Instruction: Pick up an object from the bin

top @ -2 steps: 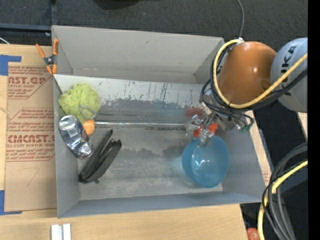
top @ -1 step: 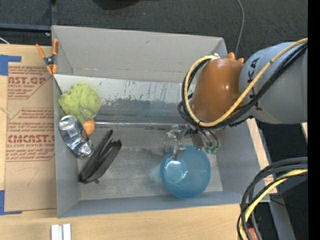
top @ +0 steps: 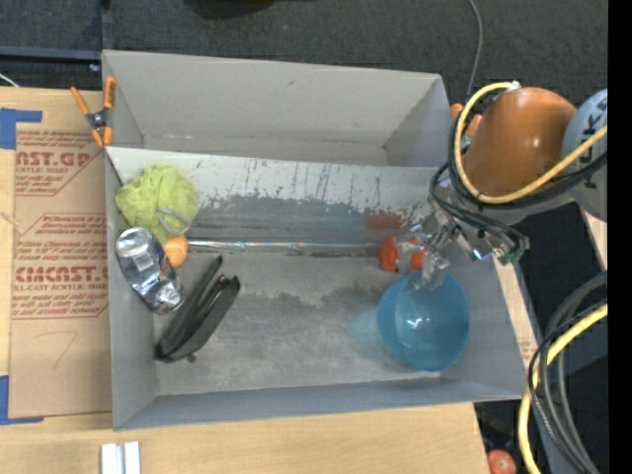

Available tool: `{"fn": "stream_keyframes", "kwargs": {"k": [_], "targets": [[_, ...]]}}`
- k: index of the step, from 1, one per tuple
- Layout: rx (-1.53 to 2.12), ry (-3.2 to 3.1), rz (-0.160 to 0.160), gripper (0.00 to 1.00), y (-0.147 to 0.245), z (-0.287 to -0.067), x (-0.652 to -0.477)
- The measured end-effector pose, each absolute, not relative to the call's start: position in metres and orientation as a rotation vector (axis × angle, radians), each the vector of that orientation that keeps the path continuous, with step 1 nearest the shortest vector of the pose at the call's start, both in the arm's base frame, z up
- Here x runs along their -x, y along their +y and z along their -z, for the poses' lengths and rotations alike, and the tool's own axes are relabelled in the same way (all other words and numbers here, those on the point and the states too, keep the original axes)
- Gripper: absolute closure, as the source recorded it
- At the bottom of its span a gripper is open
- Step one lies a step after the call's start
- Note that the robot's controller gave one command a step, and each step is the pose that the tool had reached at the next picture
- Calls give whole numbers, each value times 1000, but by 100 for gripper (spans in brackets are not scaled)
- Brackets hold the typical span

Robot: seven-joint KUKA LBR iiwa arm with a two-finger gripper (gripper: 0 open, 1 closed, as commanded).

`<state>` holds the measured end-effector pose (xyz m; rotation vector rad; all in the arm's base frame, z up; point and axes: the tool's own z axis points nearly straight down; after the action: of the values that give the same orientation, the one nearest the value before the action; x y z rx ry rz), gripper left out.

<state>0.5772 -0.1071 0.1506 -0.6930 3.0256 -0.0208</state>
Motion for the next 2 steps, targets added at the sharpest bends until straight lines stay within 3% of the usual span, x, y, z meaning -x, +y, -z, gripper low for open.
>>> {"fn": "stream_keyframes", "kwargs": {"k": [1,2], "targets": [[319,3088,-6,100,-11,-217,-547],[660,3034,13,100,-51,-100,-582]]}}
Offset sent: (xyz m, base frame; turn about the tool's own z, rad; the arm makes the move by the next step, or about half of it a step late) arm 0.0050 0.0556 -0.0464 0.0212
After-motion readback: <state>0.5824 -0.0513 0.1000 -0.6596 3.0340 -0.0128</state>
